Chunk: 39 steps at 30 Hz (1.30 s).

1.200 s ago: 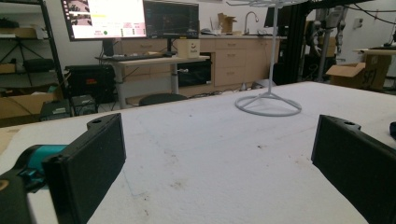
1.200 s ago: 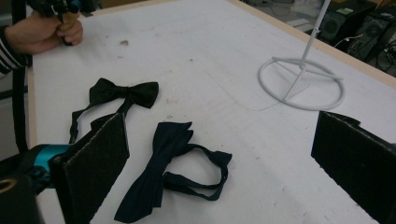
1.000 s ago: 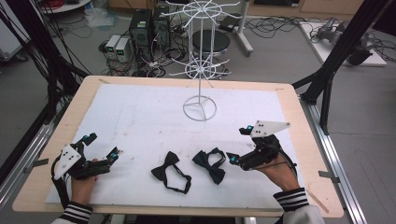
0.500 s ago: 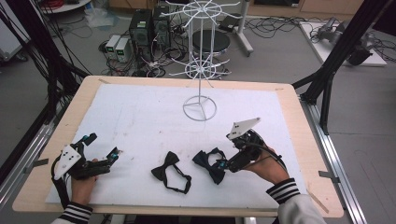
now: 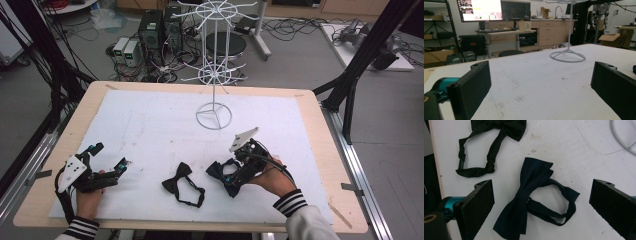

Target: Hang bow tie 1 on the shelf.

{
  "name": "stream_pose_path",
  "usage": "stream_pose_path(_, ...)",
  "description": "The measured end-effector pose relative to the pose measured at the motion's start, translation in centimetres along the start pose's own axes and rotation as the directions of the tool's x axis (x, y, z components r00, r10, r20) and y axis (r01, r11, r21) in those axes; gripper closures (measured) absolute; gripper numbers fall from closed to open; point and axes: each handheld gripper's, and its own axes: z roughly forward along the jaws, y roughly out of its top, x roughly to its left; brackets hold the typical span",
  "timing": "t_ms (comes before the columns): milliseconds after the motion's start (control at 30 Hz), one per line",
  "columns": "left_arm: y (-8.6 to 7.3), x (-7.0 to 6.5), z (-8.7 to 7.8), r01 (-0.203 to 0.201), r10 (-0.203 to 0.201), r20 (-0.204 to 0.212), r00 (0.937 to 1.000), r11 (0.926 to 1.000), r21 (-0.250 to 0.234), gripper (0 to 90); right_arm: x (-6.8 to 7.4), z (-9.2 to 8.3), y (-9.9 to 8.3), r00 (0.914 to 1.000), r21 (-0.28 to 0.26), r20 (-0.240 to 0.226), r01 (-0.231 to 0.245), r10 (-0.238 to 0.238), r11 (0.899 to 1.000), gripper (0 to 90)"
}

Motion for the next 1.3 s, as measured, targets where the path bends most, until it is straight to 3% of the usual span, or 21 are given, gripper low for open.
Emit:
stream_pose_path(267, 0.0, 0.0, 0.0, -0.001, 0.001, -0.001, 1.0, 1.0, 0.001, 3.5, 0.8, 1.9, 0.5, 0.9996, 0.078, -0.007, 0.027, -0.027, 0.997, 5.1)
stream_pose_path(633, 0.0, 0.0, 0.0, 0.001, -0.001, 0.0, 1.0, 1.0, 0.0, 3.4, 1.0, 3.7, 0.2, 0.9997, 0.133, -0.017, -0.013, 0.015, 0.991, 6.7)
stream_pose_path(733, 0.0, 0.0, 0.0, 0.0, 0.0, -0.001, 1.0, 1.0, -0.001, 3.5, 1.0, 3.9, 0.2, 0.9995, 0.15, -0.031, 0.0, 0.004, 0.989, 16.1)
stream_pose_path(900, 0.0, 0.0, 0.0, 0.0, 0.0, -0.001, 1.0, 1.0, 0.0, 3.4, 1.1, 4.3, 0.3, 0.9993, 0.17, -0.036, -0.002, 0.009, 0.985, 18.5)
stream_pose_path(1300, 0.0, 0.0, 0.0, 0.0, 0.0, -0.004, 1.0, 1.0, 0.0, 3.5, 1.2, 5.0, 0.6, 0.999, 0.239, -0.034, -0.019, 0.028, 0.971, 37.6)
